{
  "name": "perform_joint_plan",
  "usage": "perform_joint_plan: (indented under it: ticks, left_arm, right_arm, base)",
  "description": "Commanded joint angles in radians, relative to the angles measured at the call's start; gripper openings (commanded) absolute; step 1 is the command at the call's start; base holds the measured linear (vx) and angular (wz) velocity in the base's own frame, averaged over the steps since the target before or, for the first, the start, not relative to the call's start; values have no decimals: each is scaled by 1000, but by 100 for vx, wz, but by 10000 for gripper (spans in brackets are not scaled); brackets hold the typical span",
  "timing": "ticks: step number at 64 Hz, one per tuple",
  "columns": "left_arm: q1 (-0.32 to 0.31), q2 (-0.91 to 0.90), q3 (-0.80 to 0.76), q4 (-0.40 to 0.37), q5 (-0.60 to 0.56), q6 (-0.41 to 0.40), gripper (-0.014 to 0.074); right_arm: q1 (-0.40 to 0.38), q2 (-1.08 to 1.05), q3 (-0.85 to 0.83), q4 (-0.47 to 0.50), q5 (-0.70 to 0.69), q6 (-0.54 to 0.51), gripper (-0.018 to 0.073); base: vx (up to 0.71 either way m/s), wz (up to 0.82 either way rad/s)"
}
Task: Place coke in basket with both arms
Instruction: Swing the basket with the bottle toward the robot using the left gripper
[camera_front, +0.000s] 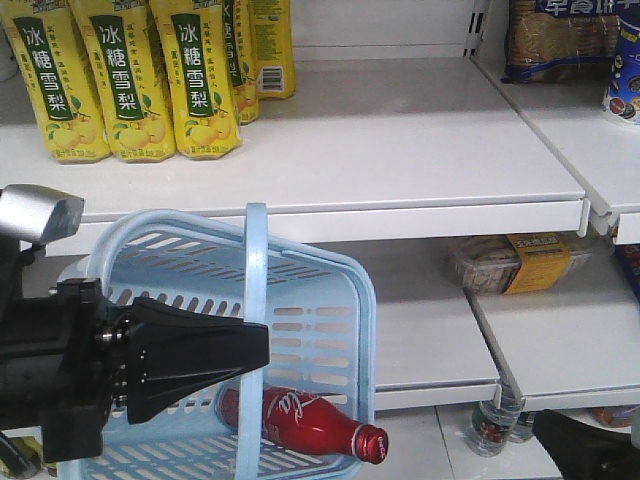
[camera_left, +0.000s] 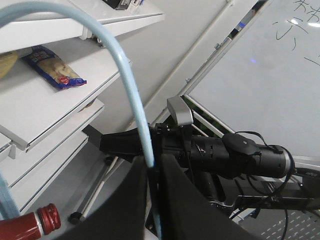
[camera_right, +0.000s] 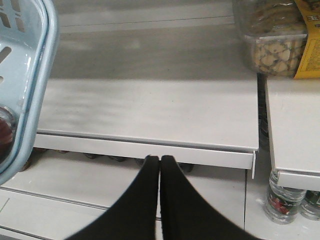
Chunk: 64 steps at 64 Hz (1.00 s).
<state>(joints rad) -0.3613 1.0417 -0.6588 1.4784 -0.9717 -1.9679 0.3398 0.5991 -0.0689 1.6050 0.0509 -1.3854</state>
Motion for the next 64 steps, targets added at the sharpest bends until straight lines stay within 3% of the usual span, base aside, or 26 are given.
perform_joint_plan:
  ticks: [1, 6, 14, 22, 34, 49, 57, 64]
  left_arm:
    - [-1, -22, -36, -131, 16, 96, -6]
    - [-1, -23, -13, -192, 39, 217, -6]
    - [-1, -24, 64, -397, 64, 433, -6]
    - [-1, -32, 97, -464, 68, 605, -6]
    - [-1, -66, 139, -543, 131, 731, -6]
    - [-1, -104, 224, -816, 288, 884, -6]
    - [-1, -150, 262, -841, 356, 975, -6]
    - [-1, -199, 287, -855, 394, 1002, -6]
  right_arm:
    - [1, 2, -26, 2, 9, 0, -5]
    - [1, 2, -26, 2, 9, 0, -5]
    - [1, 2, -26, 2, 9, 0, -5]
    - [1, 2, -26, 2, 9, 0, -5]
    - [1, 2, -26, 2, 9, 0, -5]
    - [1, 2, -26, 2, 9, 0, -5]
    - [1, 2, -26, 2, 9, 0, -5]
    - [1, 2, -26, 2, 9, 0, -5]
  base:
    - [0, 0]
    - [0, 0]
    - [0, 0]
    - [0, 0]
    - [0, 0]
    - [0, 0]
    - [0, 0]
    - [0, 0]
